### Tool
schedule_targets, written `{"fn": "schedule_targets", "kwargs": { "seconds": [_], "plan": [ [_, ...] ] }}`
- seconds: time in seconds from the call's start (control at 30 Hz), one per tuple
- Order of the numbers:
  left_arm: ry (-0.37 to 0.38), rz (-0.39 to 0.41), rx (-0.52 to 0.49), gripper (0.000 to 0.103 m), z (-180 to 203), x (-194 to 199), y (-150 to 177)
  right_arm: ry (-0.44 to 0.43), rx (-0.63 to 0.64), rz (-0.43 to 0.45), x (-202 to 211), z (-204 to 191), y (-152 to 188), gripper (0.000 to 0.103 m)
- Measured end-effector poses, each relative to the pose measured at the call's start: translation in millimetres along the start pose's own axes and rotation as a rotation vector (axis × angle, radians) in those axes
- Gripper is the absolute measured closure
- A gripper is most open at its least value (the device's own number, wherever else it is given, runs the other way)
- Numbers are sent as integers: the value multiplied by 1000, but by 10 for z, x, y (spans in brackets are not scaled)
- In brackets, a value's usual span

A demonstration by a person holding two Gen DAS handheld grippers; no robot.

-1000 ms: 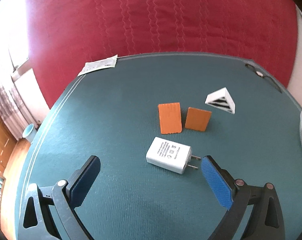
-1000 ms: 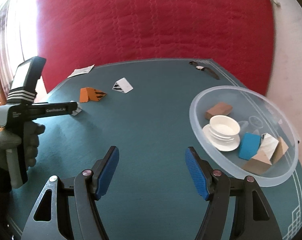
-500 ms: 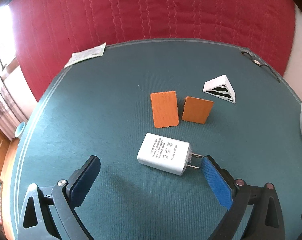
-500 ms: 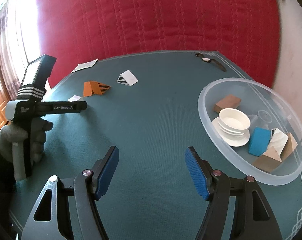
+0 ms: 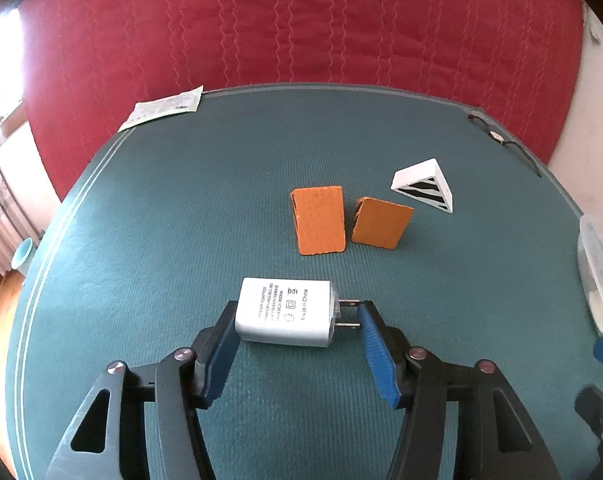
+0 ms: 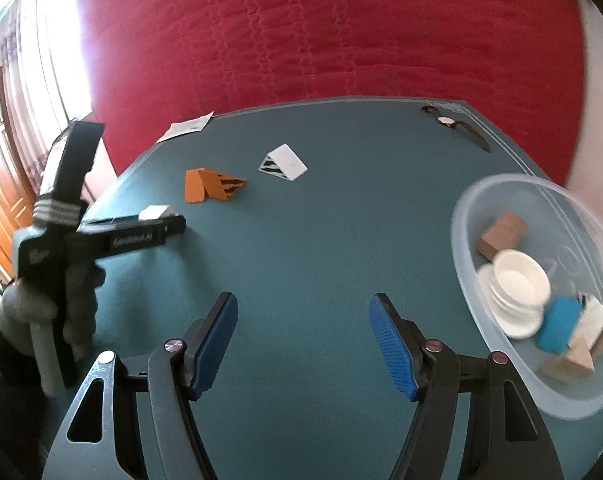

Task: Organize rigid objects
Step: 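Close the left gripper on the white charger plug and lift it, then carry the charger with the left gripper while the right grasps an orange block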

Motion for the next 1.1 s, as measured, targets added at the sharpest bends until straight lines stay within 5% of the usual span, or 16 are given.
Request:
{"fn": "schedule_targets", "kwargs": {
  "seconds": [0.7,1.1],
  "plan": [
    [-117,97,107,42,-282,166,-39,-124,-4,-9,-911,-599,-916,33],
    [-211,65,225,42,-518,69,-21,-133,17,-33,-1393,-808,-1199,38]
  ]
}}
Point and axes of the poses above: each gripper's, at about its wrist camera, not at the fingertips, and x roughly against the way its jaws point, z to its right, y to its underside, the point moved 1 cm from there along -x, roughly the way its jaws point, and after that the axes turned 11 degrees about x, right-handed, at the moved point
